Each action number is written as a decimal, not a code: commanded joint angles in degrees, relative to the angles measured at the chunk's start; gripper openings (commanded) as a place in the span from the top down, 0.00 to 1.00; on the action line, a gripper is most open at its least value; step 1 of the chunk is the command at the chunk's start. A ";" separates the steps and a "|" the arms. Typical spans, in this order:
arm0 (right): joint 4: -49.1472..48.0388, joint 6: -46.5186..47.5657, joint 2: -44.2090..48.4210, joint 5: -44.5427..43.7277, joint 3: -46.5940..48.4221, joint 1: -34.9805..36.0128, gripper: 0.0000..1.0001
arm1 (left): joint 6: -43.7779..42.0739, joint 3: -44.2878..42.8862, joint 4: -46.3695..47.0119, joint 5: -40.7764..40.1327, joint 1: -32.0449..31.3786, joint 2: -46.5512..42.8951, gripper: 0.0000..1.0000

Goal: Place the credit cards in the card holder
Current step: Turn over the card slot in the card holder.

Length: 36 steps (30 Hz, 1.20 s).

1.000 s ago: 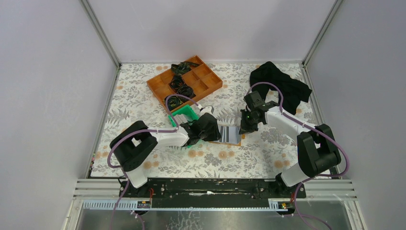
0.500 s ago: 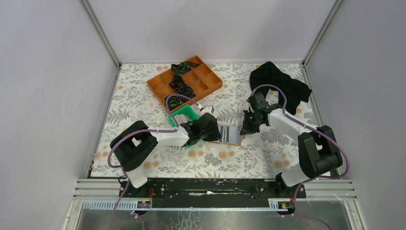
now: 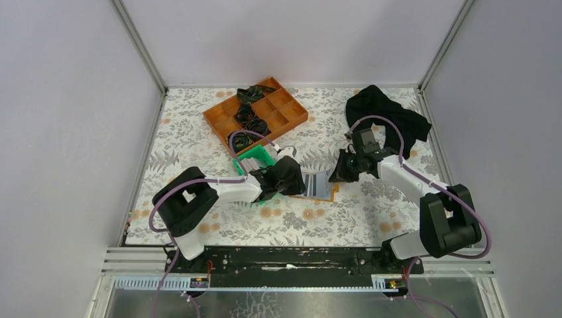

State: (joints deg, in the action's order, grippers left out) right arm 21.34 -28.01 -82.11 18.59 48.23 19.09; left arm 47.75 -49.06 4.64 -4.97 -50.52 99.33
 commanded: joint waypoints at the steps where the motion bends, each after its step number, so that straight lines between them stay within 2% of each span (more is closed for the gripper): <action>1: -2.88 -1.25 2.39 3.29 -0.06 -0.40 1.00 | -1.69 1.44 -7.85 -0.06 -0.54 2.53 0.59; 15: -6.48 -2.75 0.61 7.56 0.45 -0.44 1.00 | -1.74 1.87 -10.86 -2.06 -0.67 -0.86 0.60; 36: -7.81 -3.40 -1.40 9.54 3.09 0.74 1.00 | -1.79 4.11 -14.93 -5.30 -1.42 -4.69 0.60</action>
State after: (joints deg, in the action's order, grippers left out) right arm 15.00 -30.94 -83.42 26.68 48.69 19.18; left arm 47.48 -47.09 -4.73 -8.03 -51.66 94.76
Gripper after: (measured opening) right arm 0.015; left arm 0.400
